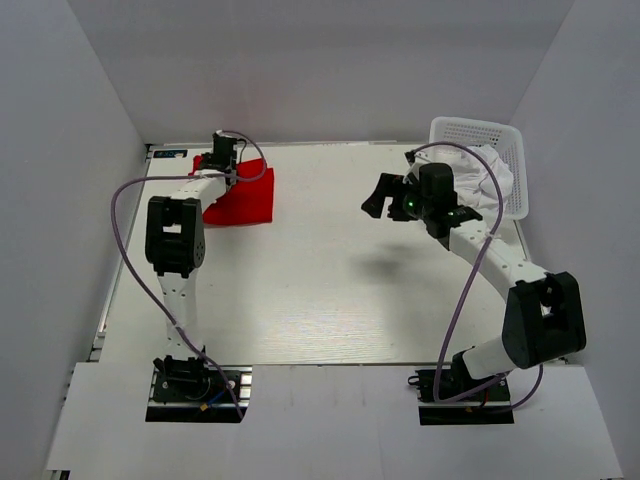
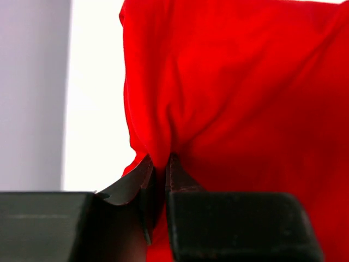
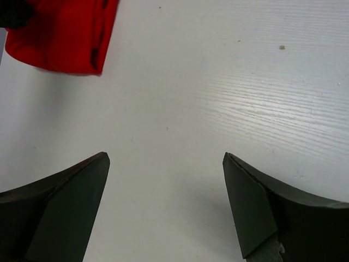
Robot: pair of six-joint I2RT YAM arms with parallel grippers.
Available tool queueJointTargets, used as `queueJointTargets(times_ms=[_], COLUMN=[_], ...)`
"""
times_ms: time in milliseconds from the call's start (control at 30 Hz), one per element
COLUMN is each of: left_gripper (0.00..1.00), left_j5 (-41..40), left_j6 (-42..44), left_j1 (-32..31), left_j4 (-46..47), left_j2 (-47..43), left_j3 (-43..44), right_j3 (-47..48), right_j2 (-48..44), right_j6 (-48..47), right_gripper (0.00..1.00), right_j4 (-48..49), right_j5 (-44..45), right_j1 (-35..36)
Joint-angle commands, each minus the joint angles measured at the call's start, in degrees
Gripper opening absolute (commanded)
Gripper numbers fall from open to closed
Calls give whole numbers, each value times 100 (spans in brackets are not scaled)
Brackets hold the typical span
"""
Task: Fold and stack the t-shirts
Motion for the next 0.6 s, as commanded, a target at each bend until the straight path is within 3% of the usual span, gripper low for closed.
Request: queueJointTargets(times_ms=[0,167,500,533,567], left_gripper=[0,0,1,4,23], left_j5=[-46,341,754,755,659], left_j6=[1500,1783,2108,2108,2108], left_j1=[314,877,1317,1317,1317], left_j4=[1129,1076,1085,1146,1146], left_j2=[13,601,884,884,884], left_j3=[-21,911,1439,1439,1439], right_j3=[525,868,983,992,992], right_j2=[147,376,473,508,534], right_j6=[-207,-329,-295,-303,-277], right_gripper=[90,90,90,90,90], right_j4=[-30,-399,-558,-575,-610], right_j5=[-148,150,186,168,159], right_j1=[-6,-24,-6,-15,-15])
